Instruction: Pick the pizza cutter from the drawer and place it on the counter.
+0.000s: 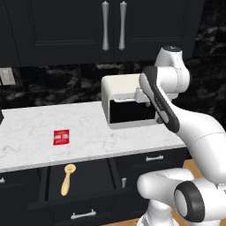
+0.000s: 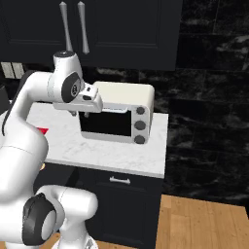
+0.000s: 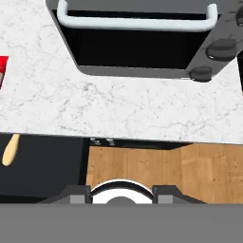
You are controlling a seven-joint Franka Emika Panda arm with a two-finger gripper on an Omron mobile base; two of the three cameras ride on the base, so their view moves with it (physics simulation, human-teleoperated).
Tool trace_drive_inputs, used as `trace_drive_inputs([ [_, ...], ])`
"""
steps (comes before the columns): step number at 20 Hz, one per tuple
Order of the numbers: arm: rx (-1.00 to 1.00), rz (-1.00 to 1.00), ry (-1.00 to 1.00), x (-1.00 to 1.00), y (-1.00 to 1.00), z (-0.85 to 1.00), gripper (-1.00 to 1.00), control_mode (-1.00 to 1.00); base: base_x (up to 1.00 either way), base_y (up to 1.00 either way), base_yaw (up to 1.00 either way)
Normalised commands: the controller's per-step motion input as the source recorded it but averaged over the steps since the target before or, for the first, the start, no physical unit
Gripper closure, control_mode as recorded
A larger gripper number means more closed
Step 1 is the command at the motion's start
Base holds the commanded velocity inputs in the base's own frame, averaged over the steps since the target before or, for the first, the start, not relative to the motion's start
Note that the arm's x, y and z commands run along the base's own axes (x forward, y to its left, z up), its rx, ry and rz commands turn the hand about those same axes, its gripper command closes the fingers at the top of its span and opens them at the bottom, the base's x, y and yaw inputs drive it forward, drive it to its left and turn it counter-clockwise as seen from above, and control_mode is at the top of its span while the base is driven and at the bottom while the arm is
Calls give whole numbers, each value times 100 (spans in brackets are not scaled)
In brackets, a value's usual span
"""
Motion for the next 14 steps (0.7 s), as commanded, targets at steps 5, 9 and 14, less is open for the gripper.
trace_drive_inputs([
  [5, 0, 1, -1, -15, 39, -11, -100, -100, 0, 0, 0],
  [9, 0, 0, -2, -13, 93, -26, -100, -100, 0, 0, 0],
  [14, 0, 0, 0, -1, 98, -42, -100, -100, 0, 0, 0],
])
